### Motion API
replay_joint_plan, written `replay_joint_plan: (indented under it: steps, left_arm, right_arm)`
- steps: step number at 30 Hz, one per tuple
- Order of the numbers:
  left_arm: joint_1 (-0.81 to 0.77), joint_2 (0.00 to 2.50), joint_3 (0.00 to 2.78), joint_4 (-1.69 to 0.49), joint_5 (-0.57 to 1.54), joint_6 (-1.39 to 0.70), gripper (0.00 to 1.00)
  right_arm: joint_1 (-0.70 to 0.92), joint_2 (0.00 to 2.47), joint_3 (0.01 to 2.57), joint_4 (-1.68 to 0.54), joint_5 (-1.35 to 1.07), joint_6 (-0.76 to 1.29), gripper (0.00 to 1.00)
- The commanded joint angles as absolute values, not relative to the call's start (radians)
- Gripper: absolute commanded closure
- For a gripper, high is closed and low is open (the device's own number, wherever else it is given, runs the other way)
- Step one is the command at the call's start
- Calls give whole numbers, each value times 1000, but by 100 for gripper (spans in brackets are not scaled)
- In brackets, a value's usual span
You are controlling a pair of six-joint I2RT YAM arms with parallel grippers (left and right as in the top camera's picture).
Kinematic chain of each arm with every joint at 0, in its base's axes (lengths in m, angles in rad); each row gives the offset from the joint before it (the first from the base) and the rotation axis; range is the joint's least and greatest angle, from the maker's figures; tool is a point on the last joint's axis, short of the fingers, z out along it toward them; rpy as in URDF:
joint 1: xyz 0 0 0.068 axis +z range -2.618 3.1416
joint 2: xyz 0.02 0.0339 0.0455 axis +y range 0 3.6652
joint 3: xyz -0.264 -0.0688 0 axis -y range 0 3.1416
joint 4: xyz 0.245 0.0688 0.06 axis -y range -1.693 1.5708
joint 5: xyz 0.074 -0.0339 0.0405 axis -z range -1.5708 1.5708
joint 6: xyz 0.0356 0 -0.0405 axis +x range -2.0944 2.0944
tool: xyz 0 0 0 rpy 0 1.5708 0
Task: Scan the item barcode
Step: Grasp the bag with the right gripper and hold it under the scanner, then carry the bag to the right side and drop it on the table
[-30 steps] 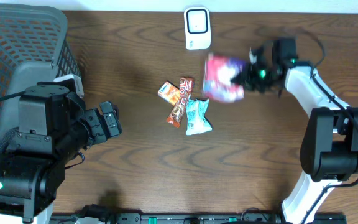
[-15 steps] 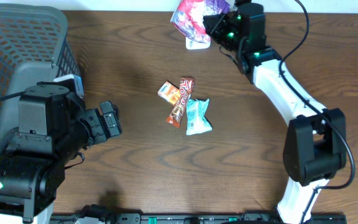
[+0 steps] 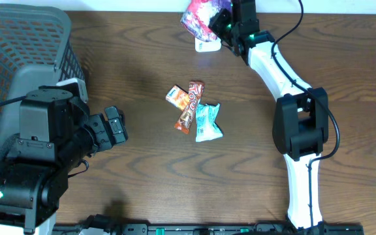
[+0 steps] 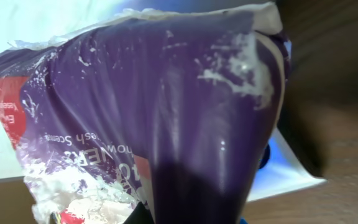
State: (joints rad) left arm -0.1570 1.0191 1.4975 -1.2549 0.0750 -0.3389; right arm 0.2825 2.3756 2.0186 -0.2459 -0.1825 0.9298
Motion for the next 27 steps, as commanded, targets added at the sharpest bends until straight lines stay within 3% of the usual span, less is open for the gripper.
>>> replay_joint_plan:
  steps: [1, 10, 17, 27]
  left_arm:
    - [-151, 1018, 1498, -1257, 66, -329, 2]
    - [-151, 1018, 1498, -1257, 66, -329, 2]
    - [-151, 1018, 1498, -1257, 66, -329, 2]
    - [-151, 1018, 1498, -1257, 66, -329, 2]
  right_arm:
    - [260, 2345, 2114, -276, -157, 868, 99]
    - [82, 2290, 2332, -714, -148, 720, 99]
    - [-150, 2287, 2384, -1094, -148, 651, 99]
    - [-451, 2288, 2379, -1402, 41, 507, 97]
